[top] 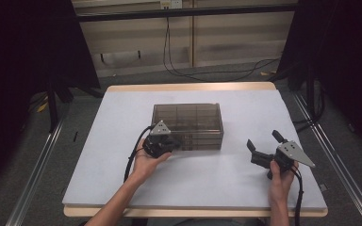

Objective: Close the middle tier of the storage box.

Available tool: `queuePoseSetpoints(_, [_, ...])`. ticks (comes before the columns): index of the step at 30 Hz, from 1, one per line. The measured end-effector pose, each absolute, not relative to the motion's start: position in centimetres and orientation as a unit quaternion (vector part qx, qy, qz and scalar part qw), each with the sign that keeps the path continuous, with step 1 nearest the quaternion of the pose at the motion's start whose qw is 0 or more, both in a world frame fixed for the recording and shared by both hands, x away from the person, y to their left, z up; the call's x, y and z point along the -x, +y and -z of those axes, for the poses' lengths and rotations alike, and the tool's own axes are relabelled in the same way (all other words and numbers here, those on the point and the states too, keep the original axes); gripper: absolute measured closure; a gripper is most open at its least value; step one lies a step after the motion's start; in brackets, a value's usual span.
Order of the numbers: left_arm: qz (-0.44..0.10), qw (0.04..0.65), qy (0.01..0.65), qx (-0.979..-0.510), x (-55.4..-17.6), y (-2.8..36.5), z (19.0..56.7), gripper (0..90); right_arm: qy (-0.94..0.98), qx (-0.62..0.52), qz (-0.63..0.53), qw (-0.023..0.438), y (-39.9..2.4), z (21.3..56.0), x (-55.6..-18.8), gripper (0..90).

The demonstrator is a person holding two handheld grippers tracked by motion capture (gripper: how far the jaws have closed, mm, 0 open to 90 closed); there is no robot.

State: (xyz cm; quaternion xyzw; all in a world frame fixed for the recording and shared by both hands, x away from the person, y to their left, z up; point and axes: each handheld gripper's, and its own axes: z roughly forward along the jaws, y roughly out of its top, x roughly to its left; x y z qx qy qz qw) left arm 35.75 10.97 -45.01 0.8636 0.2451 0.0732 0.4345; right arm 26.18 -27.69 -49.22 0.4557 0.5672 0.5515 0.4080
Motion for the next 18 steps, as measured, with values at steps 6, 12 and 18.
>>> queuePoseSetpoints(6, [-0.076,0.439,0.244,-0.861,-35.6,11.0,45.1,89.7,0.567,-0.455,-0.551,0.408,-27.7,49.2,-26.2,0.0])
queuePoseSetpoints(12, [-0.074,0.438,0.241,-0.863,-35.3,11.6,45.3,83.0,0.567,-0.456,-0.551,0.408,-27.7,49.2,-26.2,0.0])
queuePoseSetpoints(18, [-0.062,0.449,0.237,-0.859,-34.8,12.5,44.8,71.3,0.567,-0.455,-0.551,0.409,-27.7,49.2,-26.2,0.0])
